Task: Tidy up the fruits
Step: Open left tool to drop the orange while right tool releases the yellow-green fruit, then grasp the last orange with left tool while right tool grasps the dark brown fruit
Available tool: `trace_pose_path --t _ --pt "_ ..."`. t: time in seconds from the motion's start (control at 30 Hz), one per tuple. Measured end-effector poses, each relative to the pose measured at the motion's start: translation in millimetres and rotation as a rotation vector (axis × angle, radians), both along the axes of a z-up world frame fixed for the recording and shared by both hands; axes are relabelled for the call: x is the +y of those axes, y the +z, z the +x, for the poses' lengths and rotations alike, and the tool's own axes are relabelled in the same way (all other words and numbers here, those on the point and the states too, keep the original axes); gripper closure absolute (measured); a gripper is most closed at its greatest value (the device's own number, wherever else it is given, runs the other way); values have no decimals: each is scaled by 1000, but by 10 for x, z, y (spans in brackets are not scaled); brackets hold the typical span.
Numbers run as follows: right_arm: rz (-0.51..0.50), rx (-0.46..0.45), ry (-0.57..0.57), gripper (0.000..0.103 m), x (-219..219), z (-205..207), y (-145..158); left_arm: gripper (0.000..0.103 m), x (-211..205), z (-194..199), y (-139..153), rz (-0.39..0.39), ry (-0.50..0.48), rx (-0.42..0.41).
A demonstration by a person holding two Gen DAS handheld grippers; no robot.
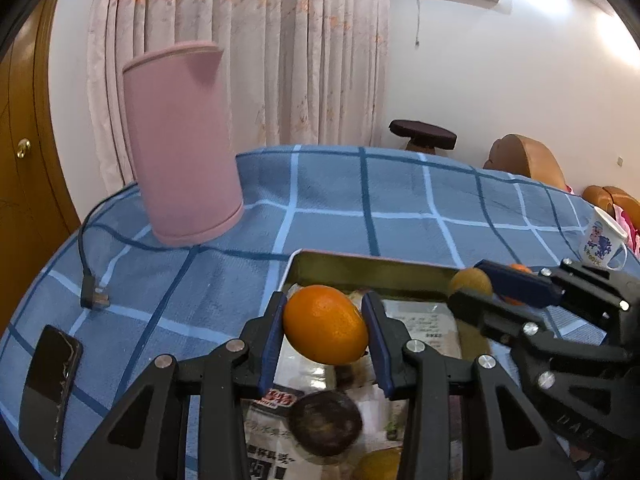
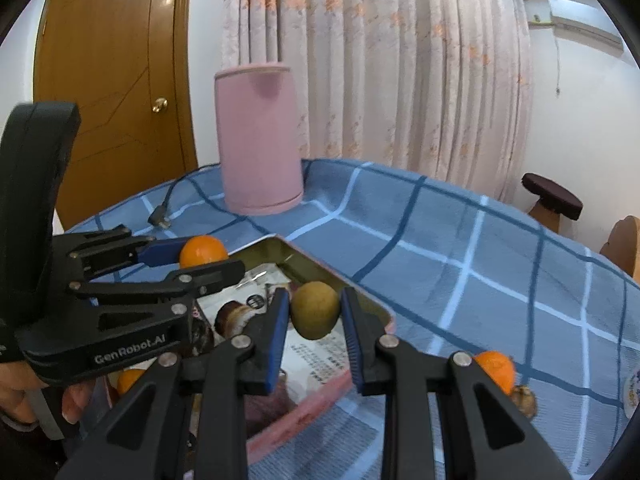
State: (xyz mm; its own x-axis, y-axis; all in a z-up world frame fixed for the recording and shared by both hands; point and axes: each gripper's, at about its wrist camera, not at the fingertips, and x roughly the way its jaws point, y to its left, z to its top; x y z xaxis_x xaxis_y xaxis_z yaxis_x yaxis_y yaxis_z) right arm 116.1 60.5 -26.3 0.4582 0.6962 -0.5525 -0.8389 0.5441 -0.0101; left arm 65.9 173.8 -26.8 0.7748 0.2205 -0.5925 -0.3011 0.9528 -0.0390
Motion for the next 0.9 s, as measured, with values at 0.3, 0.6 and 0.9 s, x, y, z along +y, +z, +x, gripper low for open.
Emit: trace_pose_path --t 0.3,0.6,0.9 --pt "-51 39 53 73 191 -48 -179 62 94 -15 -96 14 22 43" --pt "-3 1 31 40 -165 -59 -24 37 -56 -91 45 7 34 3" --pt "-43 -14 -268 37 -1252 513 -41 36 -834 119 144 23 -122 -21"
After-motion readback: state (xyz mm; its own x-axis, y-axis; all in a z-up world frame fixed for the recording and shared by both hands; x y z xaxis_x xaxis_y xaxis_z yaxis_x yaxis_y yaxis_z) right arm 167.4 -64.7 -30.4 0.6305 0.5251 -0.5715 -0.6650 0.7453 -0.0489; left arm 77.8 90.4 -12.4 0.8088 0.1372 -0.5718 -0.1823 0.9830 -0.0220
